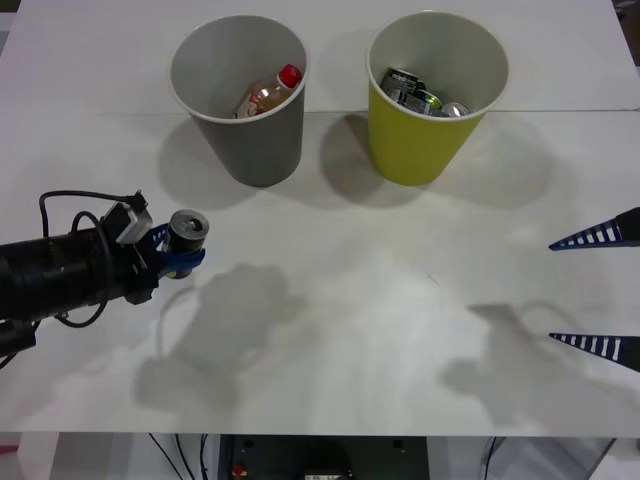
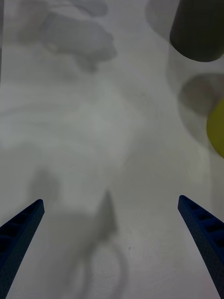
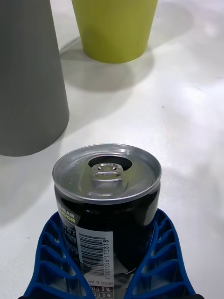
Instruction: Put the can into the green bin and the plastic bottle into the gray bin
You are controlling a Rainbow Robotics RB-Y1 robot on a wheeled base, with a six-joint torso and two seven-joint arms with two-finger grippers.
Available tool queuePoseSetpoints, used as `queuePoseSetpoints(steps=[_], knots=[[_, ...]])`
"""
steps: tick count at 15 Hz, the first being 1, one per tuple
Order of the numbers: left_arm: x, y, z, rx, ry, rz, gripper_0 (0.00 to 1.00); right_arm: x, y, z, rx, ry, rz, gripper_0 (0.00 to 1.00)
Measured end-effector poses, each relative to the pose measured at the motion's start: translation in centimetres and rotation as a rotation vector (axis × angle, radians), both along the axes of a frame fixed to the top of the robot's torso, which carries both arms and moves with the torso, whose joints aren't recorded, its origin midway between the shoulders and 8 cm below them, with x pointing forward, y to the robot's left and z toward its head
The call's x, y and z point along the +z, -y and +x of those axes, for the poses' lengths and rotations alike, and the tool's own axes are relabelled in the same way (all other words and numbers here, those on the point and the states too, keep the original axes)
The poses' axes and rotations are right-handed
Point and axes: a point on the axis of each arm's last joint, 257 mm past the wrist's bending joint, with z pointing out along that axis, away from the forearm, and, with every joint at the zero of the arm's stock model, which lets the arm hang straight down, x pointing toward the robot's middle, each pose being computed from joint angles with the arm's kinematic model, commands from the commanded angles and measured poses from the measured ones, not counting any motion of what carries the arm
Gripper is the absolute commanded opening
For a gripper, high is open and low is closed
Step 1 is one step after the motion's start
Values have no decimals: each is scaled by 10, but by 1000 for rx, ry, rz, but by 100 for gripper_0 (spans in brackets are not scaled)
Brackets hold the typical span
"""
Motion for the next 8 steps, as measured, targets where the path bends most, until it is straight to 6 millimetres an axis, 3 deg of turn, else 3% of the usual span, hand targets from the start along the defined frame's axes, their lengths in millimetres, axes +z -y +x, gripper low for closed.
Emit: queuePoseSetpoints(steps=[4,8], knots=[[33,22,-23,-38,-81,-21,0,0,0,0,0,0,0,100],[70,42,-32,-97,-99,-3,0,0,0,0,0,0,0,100]])
